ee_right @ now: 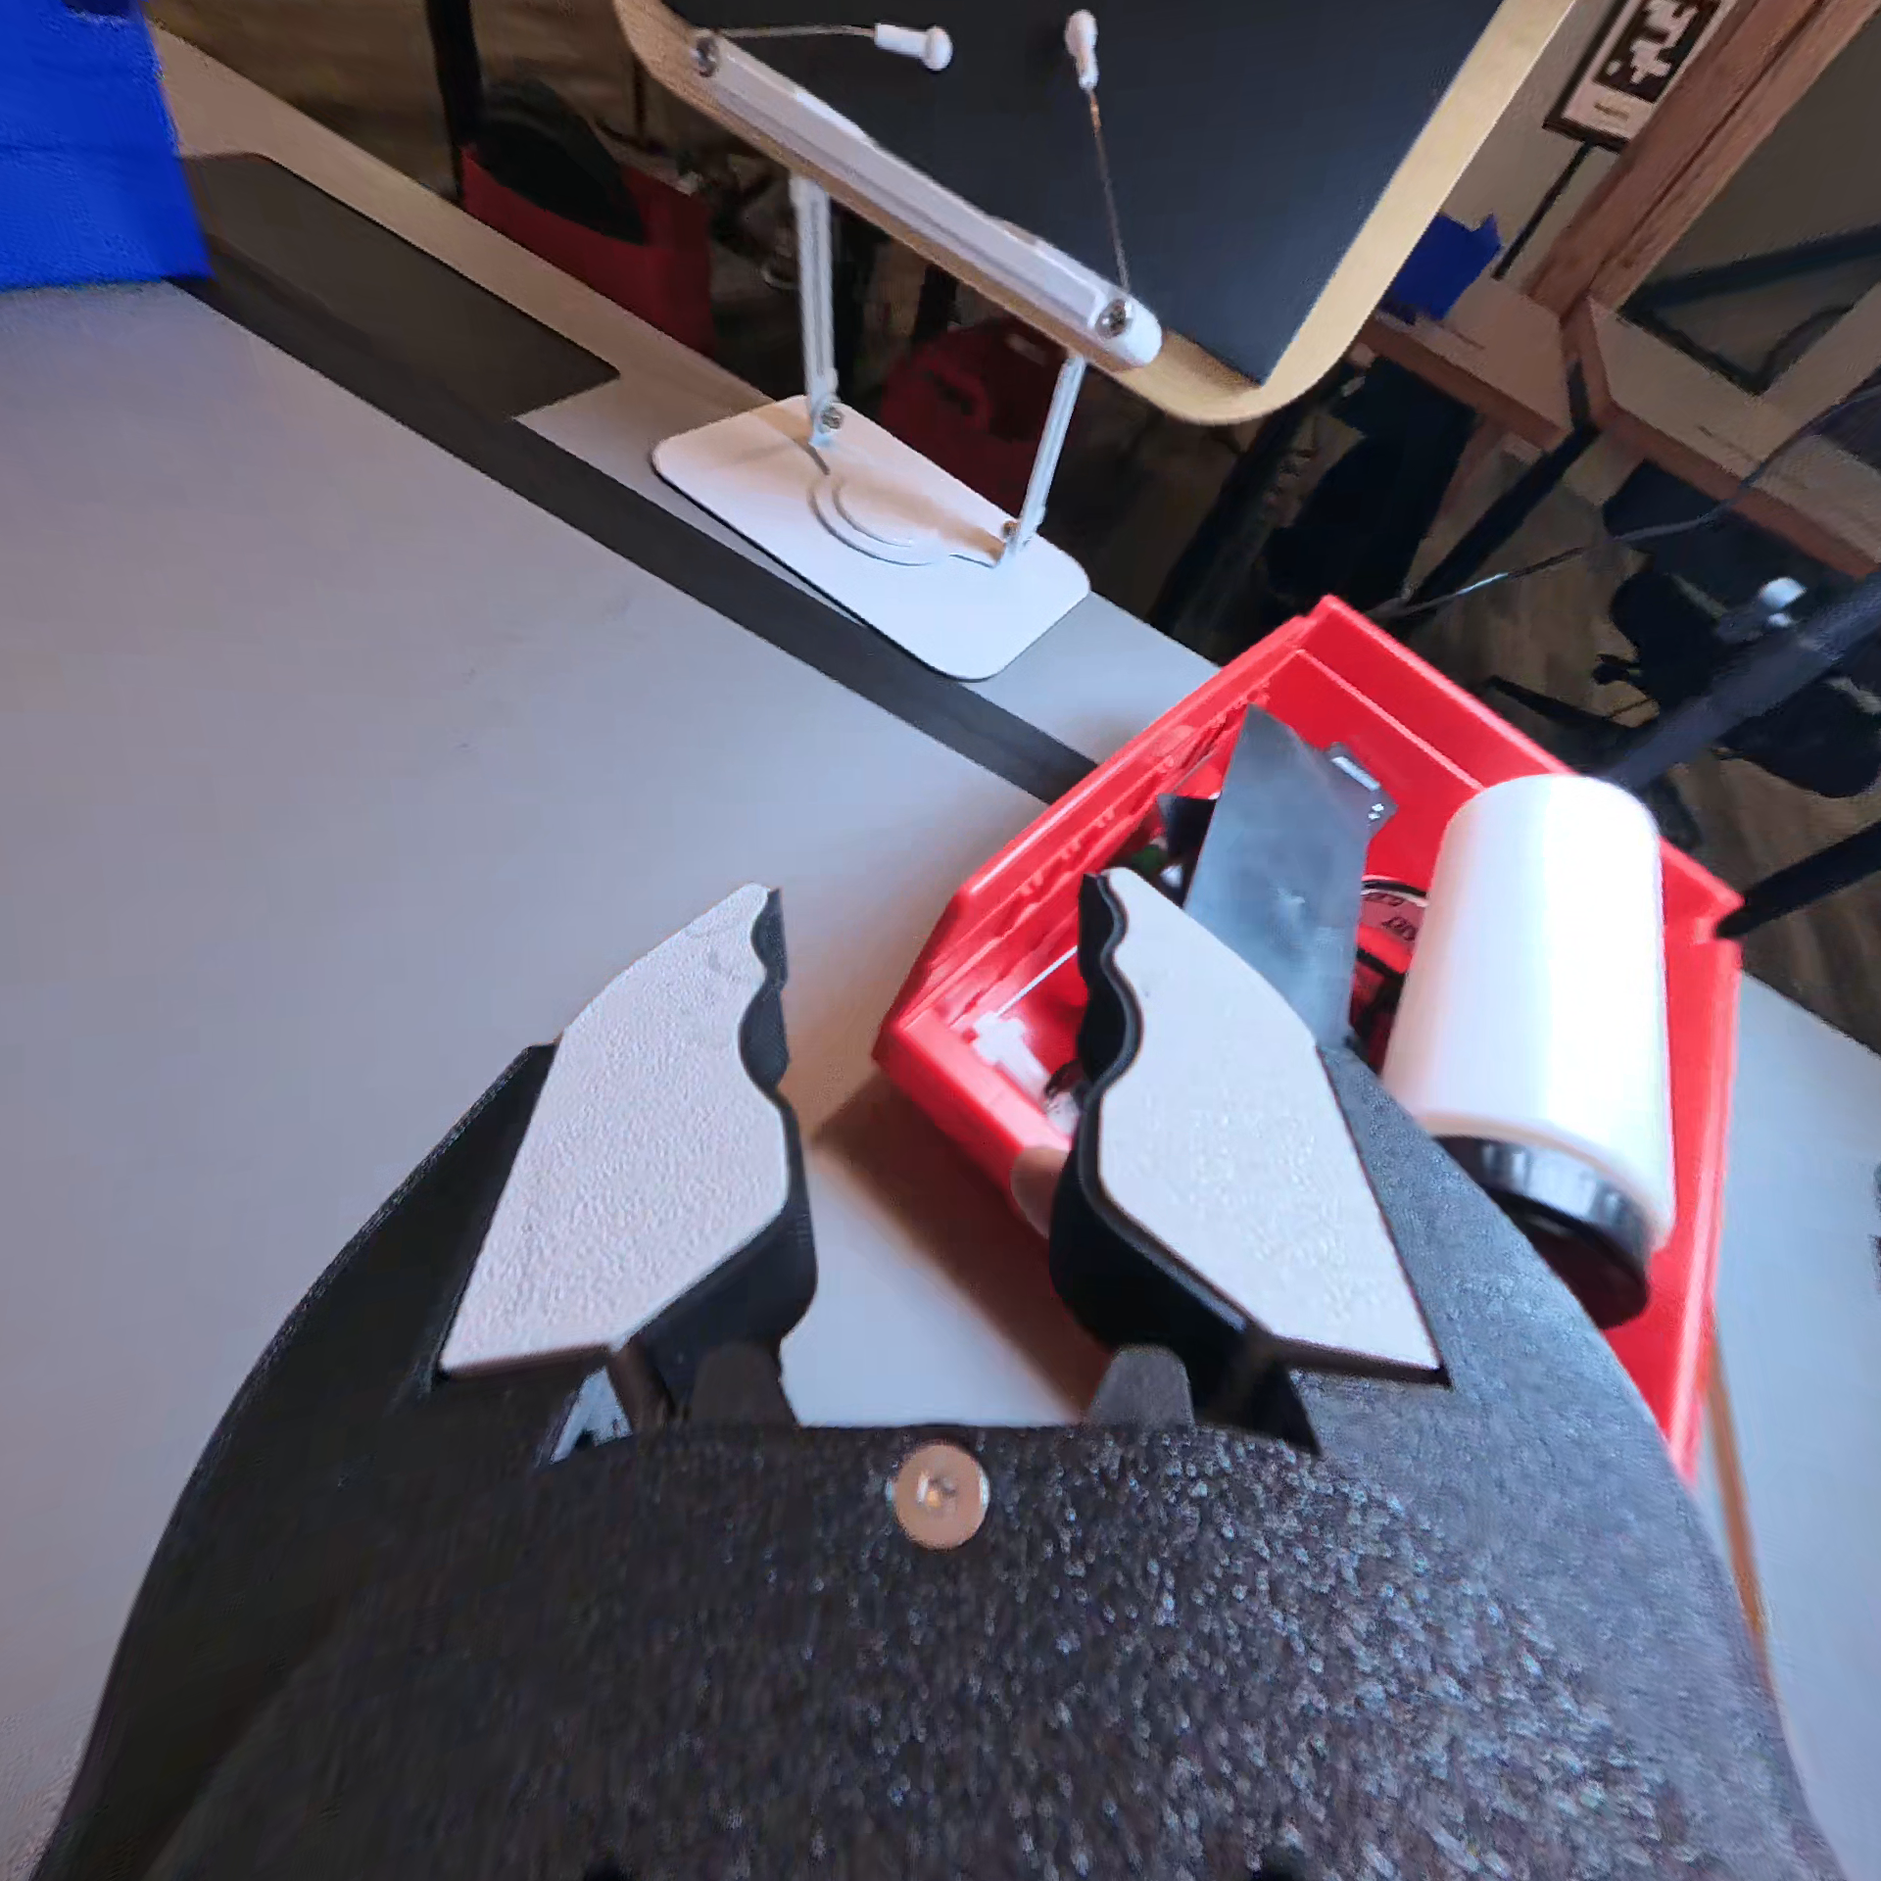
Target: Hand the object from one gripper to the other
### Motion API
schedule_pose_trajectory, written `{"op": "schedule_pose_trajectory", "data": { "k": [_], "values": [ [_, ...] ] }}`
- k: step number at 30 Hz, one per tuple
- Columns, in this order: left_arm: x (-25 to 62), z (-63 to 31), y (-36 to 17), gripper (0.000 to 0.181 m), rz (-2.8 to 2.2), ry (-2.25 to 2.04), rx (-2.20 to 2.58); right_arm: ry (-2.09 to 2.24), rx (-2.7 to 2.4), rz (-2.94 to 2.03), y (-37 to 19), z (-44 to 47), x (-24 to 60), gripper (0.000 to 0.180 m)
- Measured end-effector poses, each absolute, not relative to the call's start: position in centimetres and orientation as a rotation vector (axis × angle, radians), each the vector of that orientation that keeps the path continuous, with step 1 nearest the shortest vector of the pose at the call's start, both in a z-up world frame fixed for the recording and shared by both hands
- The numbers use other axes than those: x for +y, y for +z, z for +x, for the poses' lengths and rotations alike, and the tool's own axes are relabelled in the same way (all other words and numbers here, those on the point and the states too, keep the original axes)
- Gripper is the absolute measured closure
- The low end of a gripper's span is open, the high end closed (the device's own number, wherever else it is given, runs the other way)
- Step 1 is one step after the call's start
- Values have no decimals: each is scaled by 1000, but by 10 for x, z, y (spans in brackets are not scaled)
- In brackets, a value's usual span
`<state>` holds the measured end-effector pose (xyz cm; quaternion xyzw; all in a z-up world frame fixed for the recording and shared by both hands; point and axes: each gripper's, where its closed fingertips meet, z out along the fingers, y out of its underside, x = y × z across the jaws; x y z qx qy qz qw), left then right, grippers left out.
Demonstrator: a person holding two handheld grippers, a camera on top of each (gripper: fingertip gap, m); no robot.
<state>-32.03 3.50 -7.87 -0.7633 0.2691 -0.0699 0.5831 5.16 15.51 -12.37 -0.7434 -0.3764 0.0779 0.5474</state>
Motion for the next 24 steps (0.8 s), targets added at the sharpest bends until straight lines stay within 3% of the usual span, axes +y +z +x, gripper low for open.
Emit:
{"op": "schedule_pose_trajectory", "data": {
  "k": [6,10,12,15,24],
  "values": [
    [-22,-428,-138,124,-2118,63,664,384,-927,-1717,-156,68,98,126],
    [-46,-453,-179,123,-2256,203,818,420,-937,-1711,-167,77,82,129],
    [-45,-450,-197,129,-2286,279,922,440,-939,-1716,-171,76,80,134],
    [-30,-432,-207,158,-2253,399,1053,460,-944,-1726,-177,70,79,136],
    [53,-330,-203,151,-2109,396,1066,573,-921,-1653,-172,49,73,140]
  ]
}}
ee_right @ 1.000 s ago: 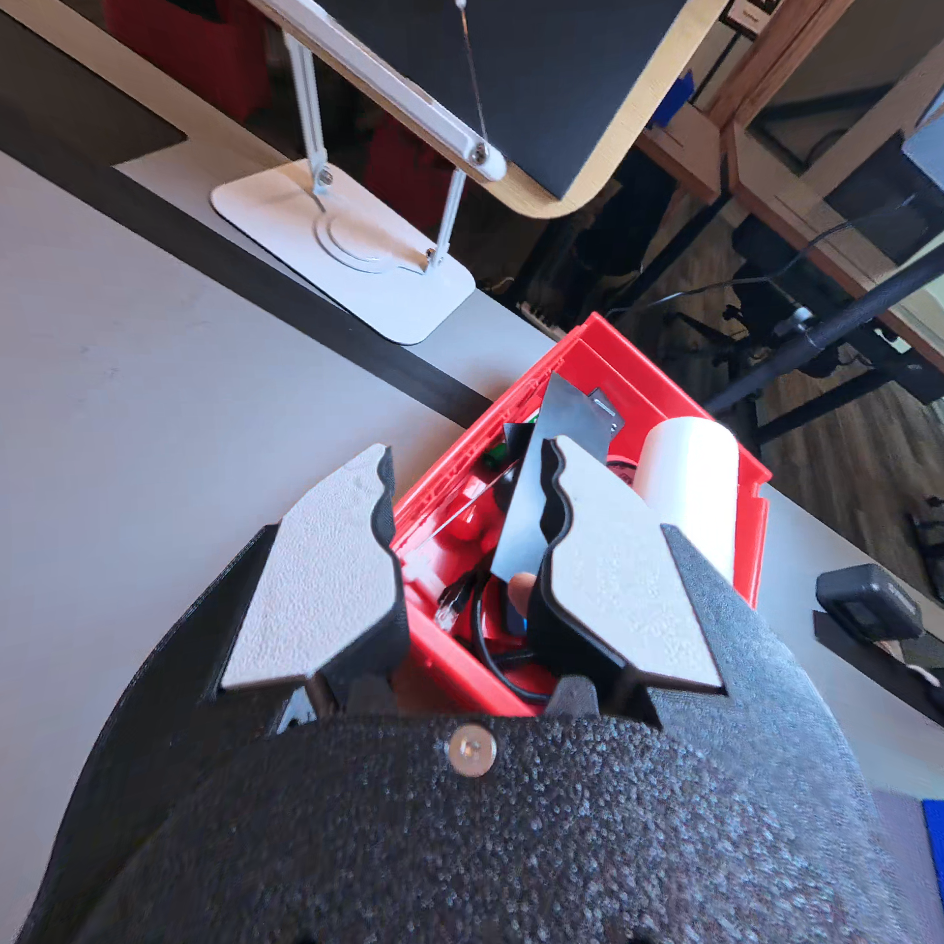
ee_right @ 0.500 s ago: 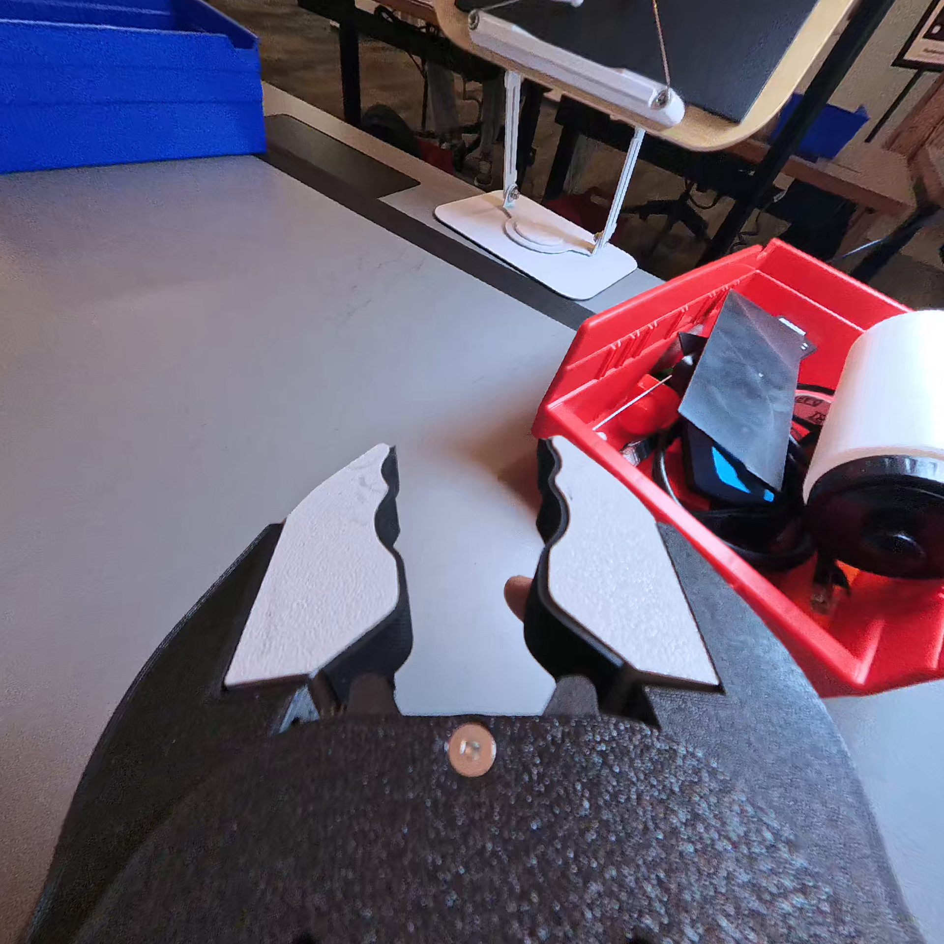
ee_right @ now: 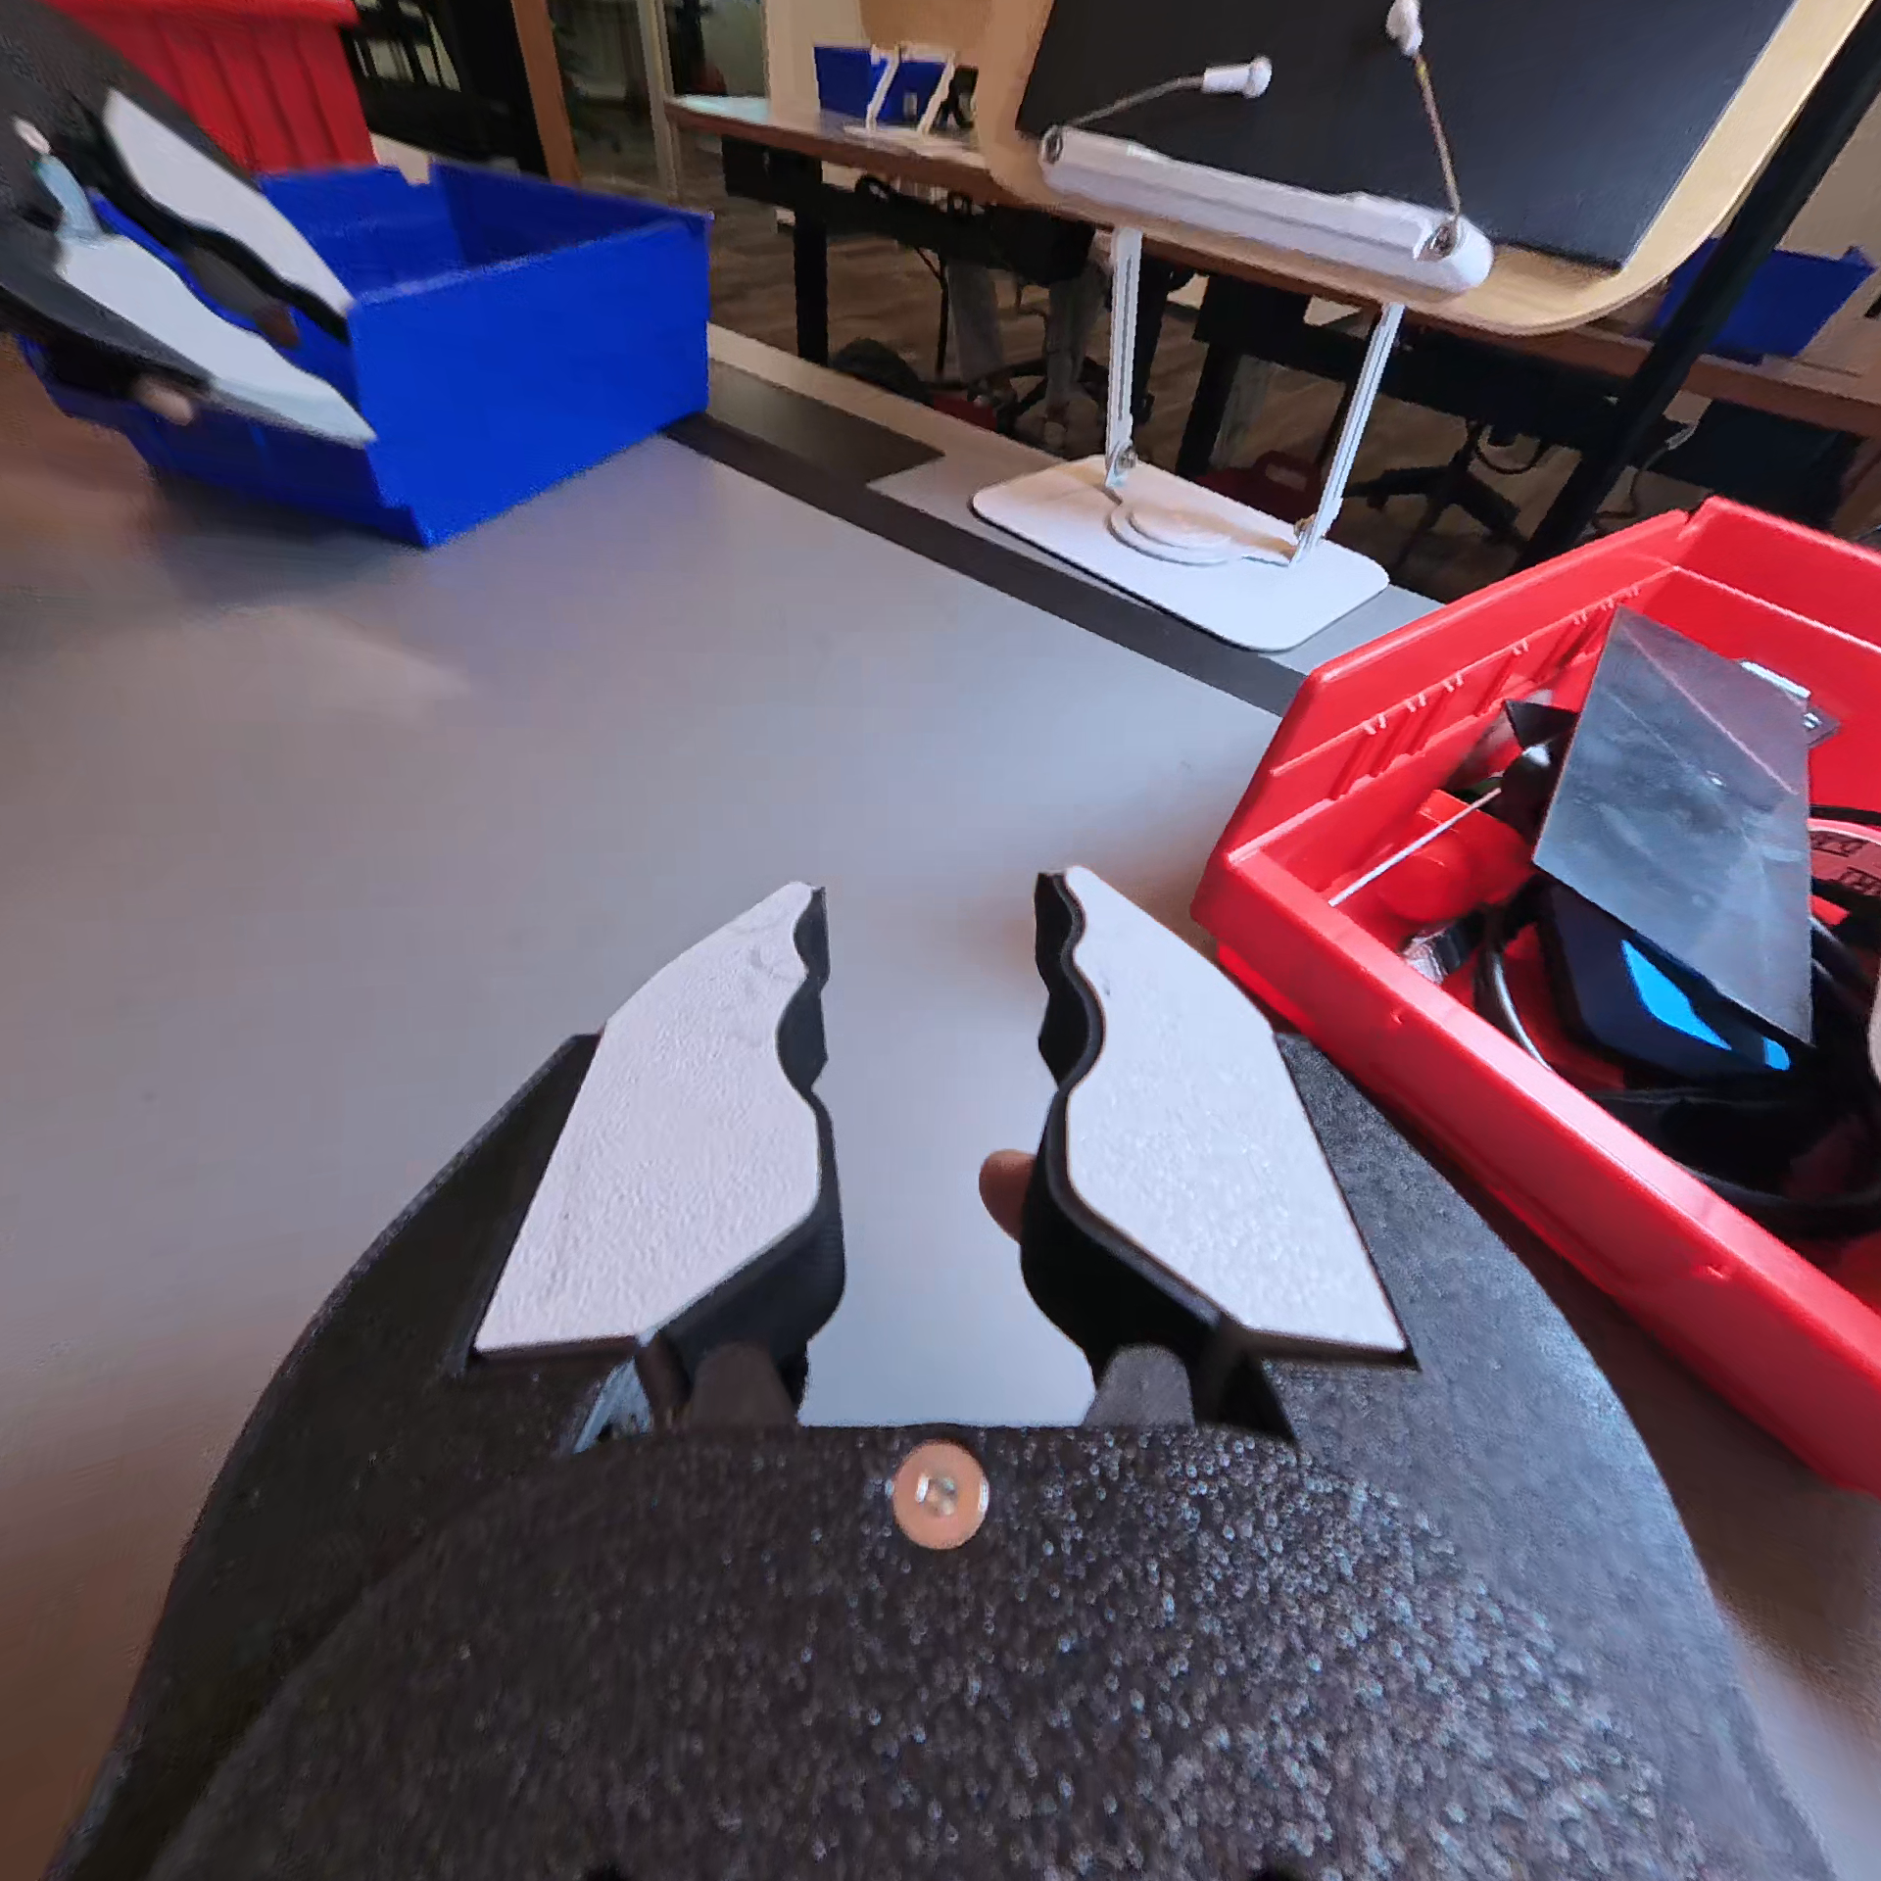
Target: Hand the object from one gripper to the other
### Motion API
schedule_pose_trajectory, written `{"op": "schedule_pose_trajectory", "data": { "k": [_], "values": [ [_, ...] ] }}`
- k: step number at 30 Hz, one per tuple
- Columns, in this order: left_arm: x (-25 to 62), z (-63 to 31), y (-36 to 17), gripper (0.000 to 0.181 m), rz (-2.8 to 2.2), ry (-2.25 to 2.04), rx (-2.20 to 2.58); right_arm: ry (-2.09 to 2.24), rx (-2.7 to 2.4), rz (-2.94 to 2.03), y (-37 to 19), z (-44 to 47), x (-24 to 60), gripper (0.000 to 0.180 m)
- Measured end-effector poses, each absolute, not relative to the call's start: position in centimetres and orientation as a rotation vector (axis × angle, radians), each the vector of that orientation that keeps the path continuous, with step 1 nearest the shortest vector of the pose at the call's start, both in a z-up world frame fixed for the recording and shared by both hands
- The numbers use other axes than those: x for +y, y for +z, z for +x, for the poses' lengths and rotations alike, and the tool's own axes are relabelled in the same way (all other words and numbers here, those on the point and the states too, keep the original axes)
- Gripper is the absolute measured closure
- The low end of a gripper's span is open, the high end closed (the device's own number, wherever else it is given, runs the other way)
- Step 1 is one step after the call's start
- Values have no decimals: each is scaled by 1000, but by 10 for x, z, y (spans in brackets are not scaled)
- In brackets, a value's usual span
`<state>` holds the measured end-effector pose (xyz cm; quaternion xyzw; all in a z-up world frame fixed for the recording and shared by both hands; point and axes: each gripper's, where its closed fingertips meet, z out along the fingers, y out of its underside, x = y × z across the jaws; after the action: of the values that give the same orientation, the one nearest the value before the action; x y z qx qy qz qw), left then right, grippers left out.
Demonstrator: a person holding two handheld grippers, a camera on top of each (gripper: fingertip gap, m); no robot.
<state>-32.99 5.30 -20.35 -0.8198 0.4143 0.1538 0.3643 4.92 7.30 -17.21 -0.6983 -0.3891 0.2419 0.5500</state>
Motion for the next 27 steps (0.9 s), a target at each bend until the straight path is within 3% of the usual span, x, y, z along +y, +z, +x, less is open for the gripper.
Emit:
{"op": "schedule_pose_trajectory", "data": {
  "k": [5,9,15,20,27],
  "values": [
    [79,-317,-199,147,-2154,309,1003,623,-794,-1587,-149,50,83,137],
    [81,-327,-154,147,-2119,92,853,656,-717,-1554,-131,48,98,137],
    [105,-424,-98,147,-2223,247,535,735,-649,-1488,-122,27,112,138],
    [125,-482,-129,143,-2466,355,437,679,-730,-1482,-138,20,104,139],
    [149,-461,-207,134,-2610,255,777,667,-778,-1467,-147,23,101,141]
  ]
}}
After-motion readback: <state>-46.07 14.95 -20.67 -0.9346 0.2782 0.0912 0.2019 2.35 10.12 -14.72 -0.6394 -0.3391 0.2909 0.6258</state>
